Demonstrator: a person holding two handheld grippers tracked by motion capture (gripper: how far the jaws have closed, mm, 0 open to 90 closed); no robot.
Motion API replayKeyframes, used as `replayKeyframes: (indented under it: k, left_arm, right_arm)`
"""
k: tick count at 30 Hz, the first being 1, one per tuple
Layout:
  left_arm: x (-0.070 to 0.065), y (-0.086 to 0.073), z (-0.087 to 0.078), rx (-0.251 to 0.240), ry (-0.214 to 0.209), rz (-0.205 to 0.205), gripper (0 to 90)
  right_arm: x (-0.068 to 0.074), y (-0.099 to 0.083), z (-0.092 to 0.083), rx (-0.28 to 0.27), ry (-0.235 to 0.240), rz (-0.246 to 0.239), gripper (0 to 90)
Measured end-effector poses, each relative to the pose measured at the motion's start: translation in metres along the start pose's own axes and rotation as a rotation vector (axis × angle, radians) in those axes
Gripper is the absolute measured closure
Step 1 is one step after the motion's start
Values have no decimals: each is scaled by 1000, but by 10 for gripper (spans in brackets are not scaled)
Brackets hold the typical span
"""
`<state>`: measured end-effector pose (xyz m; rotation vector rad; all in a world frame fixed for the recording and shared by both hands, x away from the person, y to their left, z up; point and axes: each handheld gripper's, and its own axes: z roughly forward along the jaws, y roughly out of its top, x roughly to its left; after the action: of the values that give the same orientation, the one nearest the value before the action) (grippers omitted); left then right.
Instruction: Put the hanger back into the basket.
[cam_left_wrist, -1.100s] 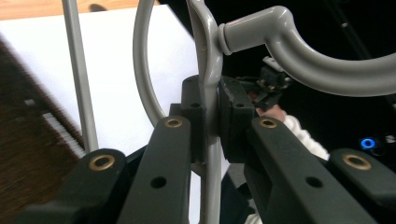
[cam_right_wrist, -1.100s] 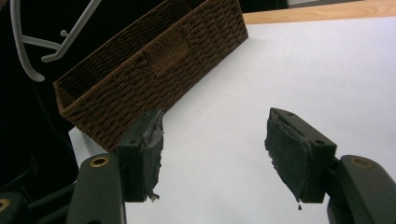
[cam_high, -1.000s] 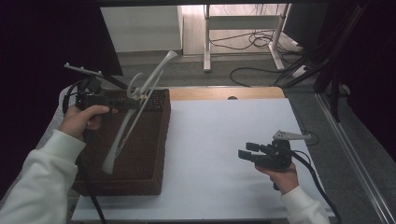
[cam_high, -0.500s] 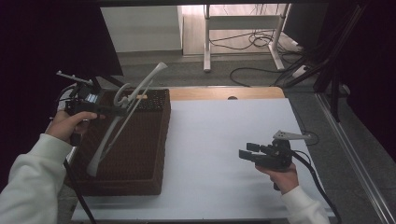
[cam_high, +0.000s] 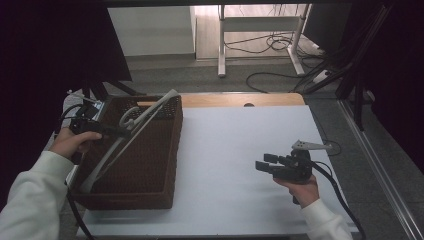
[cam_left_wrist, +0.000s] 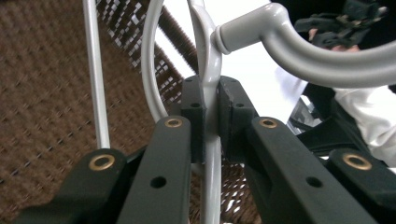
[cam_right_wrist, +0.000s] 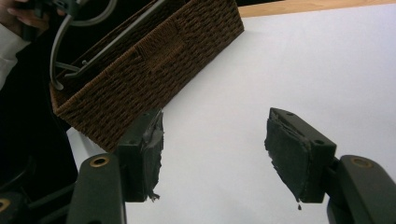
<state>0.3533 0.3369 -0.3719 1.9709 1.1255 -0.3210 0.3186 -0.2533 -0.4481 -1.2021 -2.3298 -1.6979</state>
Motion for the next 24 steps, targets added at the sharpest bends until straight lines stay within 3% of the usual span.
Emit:
replayKeyframes:
  k: [6, 11, 15, 17, 18, 19, 21, 24]
  left_arm:
    - [14, -8, 9, 12, 32, -30, 823]
    - [21, -10, 19, 44, 41, -26, 822]
    - [27, -12, 25, 50, 103, -51, 798]
    - [29, -14, 28, 54, 172, -67, 718]
    - [29, -14, 29, 62, 188, -70, 612]
    - [28, -14, 33, 92, 215, -75, 564]
    - [24, -14, 37, 105, 258, -72, 415]
    - [19, -14, 38, 82, 287, -75, 292]
  right_arm:
    - [0, -1, 1, 1, 1, -1, 374]
    - [0, -1, 1, 2, 1, -1, 374]
    - [-1, -1, 2, 5, 2, 0, 374]
    - [0, -1, 2, 7, 2, 0, 374]
    - [-1, -1, 2, 6, 2, -3, 373]
    - [-1, -1, 1, 5, 2, -3, 373]
    - [-1, 0, 1, 3, 3, -2, 373]
    - [0, -1, 1, 3, 4, -2, 373]
